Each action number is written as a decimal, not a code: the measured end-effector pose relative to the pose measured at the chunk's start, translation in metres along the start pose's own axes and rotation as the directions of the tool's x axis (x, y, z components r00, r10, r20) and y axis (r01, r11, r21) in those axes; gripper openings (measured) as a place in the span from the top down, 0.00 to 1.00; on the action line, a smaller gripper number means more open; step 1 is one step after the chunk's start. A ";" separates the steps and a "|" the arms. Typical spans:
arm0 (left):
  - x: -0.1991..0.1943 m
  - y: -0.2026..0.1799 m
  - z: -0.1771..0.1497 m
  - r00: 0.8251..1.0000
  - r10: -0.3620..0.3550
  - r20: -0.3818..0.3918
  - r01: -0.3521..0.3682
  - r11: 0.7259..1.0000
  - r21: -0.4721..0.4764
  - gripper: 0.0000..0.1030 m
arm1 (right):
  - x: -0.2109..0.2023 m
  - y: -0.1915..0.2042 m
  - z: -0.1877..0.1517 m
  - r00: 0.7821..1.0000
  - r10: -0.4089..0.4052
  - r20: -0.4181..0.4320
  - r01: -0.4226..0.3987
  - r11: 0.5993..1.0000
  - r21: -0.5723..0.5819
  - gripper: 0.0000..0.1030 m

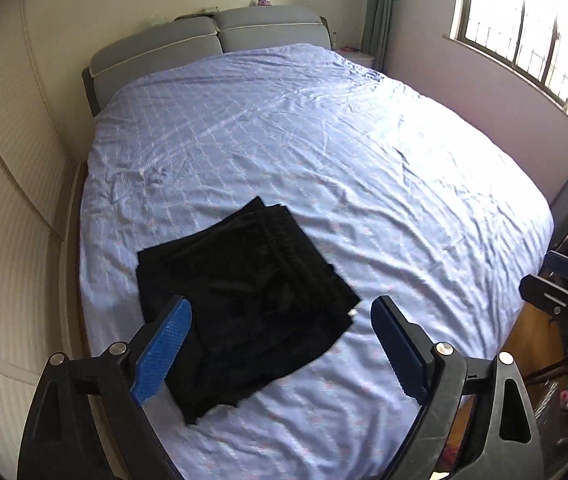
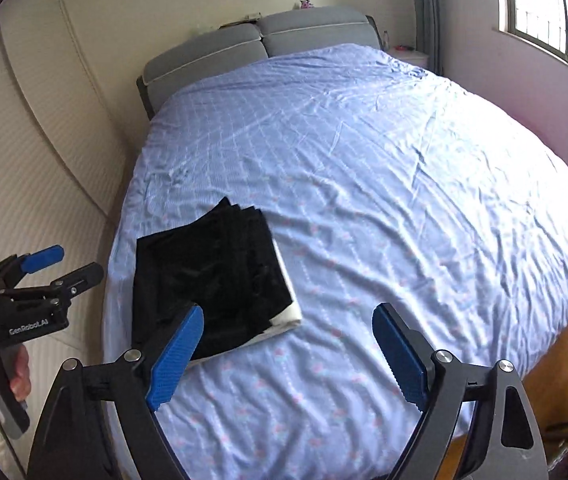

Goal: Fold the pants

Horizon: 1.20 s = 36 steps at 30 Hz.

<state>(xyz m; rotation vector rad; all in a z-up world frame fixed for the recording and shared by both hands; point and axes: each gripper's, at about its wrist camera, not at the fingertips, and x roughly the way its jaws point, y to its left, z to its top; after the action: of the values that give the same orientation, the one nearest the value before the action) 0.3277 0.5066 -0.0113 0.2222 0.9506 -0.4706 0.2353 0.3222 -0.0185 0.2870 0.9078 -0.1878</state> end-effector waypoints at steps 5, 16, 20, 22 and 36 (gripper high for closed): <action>-0.024 -0.088 -0.007 0.997 0.040 0.060 -0.034 0.995 -0.095 0.11 | -0.040 -0.069 0.012 0.997 0.058 0.051 -0.052 0.992 -0.114 0.15; -0.039 -0.212 -0.001 0.994 0.076 0.082 -0.060 0.982 -0.181 0.10 | -0.084 -0.193 0.035 0.985 0.167 0.042 -0.153 0.961 -0.230 0.15; -0.041 -0.239 0.008 0.990 0.080 0.120 -0.061 0.986 -0.154 0.10 | -0.095 -0.220 0.041 0.983 0.165 0.077 -0.146 0.968 -0.206 0.15; -0.039 -0.254 0.014 0.989 0.084 0.123 -0.067 0.988 -0.137 0.10 | -0.099 -0.232 0.043 0.984 0.153 0.089 -0.133 0.971 -0.200 0.15; -0.032 -0.383 0.047 0.978 0.123 0.168 -0.082 0.968 -0.236 0.10 | -0.125 -0.360 0.076 0.975 0.202 0.096 -0.173 0.952 -0.252 0.15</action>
<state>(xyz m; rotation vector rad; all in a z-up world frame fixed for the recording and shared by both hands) 0.1624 0.1622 0.0502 0.0197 0.8023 -0.2774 0.1162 -0.0376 0.0660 0.1316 0.7692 0.0821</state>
